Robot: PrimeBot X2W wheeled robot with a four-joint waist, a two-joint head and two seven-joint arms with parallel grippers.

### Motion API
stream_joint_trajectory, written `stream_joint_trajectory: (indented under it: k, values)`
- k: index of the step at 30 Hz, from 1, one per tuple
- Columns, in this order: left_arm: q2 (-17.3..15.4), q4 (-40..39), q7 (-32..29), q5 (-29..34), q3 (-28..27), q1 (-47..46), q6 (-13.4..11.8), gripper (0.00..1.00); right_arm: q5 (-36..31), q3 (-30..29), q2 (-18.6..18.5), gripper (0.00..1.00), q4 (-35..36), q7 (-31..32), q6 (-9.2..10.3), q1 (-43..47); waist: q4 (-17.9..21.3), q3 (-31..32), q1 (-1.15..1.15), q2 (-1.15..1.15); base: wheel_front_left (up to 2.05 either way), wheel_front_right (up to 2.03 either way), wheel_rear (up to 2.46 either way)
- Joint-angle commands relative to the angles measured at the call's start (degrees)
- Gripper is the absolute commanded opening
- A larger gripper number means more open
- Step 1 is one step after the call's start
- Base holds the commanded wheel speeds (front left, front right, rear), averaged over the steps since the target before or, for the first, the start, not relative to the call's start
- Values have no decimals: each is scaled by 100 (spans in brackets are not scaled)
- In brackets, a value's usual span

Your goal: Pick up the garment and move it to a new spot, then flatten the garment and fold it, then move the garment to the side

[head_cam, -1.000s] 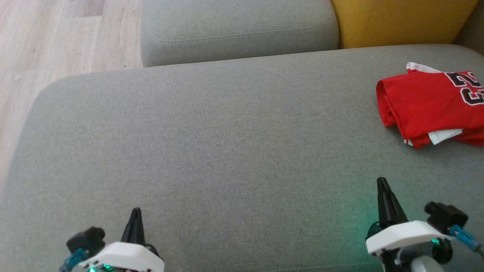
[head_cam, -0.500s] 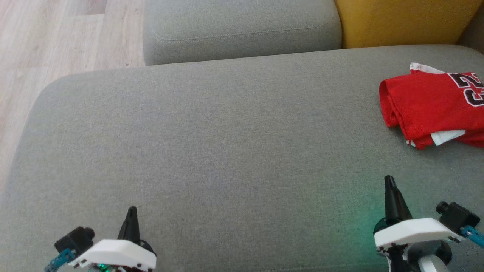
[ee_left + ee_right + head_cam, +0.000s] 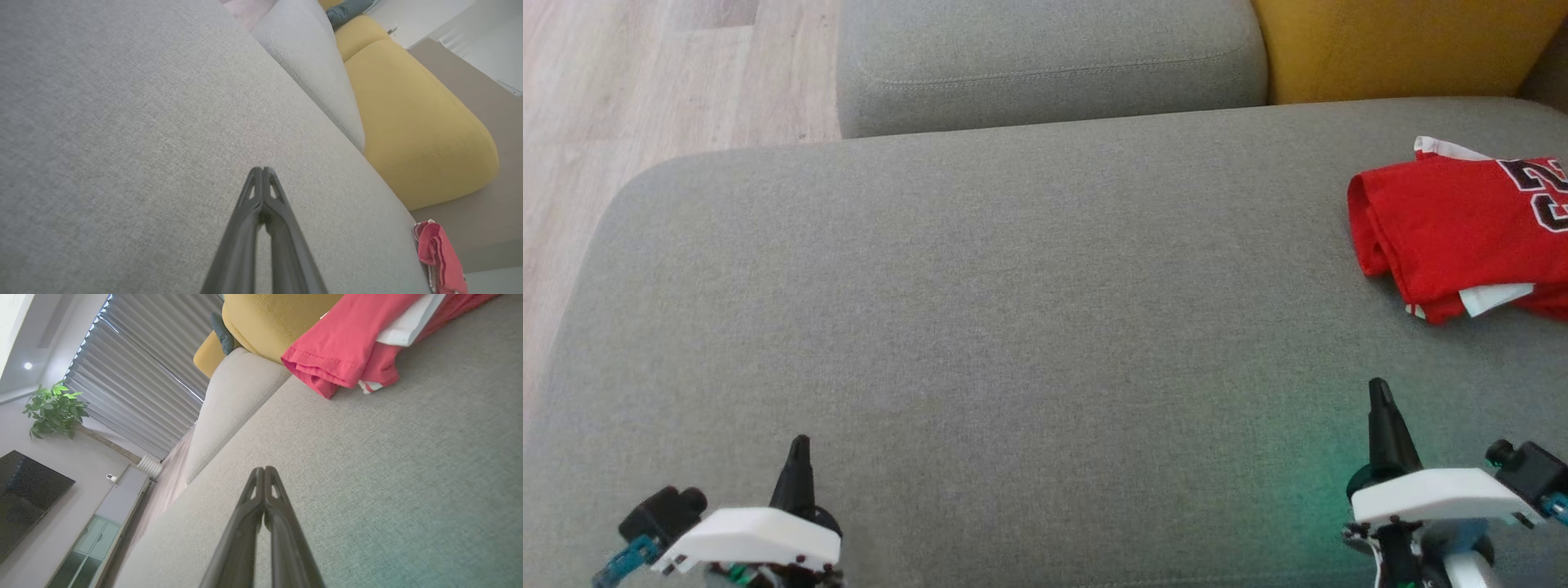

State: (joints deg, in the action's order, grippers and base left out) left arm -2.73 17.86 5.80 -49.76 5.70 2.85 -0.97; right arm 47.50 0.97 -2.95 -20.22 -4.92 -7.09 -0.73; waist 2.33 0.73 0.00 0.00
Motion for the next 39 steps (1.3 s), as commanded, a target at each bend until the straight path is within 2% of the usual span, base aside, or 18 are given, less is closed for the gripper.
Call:
stream_joint_trajectory:
  k: [1,39]
  values:
    - [-39,-211,-33,-124,-158,-345,42,0,146,3,-57,0,228,22,-18,-339,-3,-1,0,0,0,0,0]
    - [-45,-300,-643,-2310,-694,-637,465,0,2458,-346,-58,0,436,573,-29,-443,-124,-48,0,0,0,0,0]
